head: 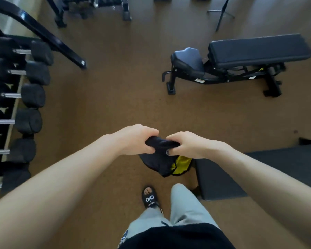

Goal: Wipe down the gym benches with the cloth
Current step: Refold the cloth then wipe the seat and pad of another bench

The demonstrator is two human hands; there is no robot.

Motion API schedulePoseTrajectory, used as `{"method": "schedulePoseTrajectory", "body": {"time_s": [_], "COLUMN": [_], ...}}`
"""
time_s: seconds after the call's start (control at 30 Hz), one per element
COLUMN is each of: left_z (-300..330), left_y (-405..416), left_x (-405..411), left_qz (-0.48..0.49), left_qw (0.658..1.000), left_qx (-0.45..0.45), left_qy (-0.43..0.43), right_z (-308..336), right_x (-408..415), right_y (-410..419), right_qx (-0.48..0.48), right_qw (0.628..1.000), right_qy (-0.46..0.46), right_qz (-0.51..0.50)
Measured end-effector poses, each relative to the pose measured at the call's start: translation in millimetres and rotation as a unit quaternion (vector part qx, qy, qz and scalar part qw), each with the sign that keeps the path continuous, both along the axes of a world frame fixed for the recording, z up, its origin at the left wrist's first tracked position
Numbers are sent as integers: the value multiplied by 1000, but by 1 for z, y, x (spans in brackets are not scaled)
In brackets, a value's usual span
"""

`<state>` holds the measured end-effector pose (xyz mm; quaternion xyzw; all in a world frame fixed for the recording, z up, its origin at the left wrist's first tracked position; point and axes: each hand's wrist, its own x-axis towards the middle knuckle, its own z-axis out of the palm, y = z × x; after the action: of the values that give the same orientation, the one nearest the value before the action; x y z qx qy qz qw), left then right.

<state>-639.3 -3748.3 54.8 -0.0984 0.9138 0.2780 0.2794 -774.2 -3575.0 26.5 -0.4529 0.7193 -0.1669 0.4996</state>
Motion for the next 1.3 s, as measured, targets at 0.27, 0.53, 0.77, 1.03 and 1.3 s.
{"method": "schedulePoseTrajectory", "body": {"time_s": [0.27, 0.53, 0.77, 1.03, 1.3], "left_z": [-20, -49, -54, -79, -158], "left_y": [-42, -112, -172, -239, -310], "left_x": [-74, -203, -319, -444, -577], "left_qz": [-82, -119, -140, -155, -236], "left_qw": [996, 991, 989, 985, 968], "left_qx": [29, 13, 21, 57, 68], "left_qy": [-27, -57, -49, -60, -59], "right_z": [-16, -52, -59, -69, -137], "right_x": [-48, -159, -251, -346, -445], "right_y": [-21, -75, -128, -185, -251], "right_qx": [23, 27, 9, 13, 41], "right_qw": [995, 988, 976, 958, 924], "right_qy": [4, 0, -18, -28, -17], "right_qz": [-95, -153, -219, -284, -379]}}
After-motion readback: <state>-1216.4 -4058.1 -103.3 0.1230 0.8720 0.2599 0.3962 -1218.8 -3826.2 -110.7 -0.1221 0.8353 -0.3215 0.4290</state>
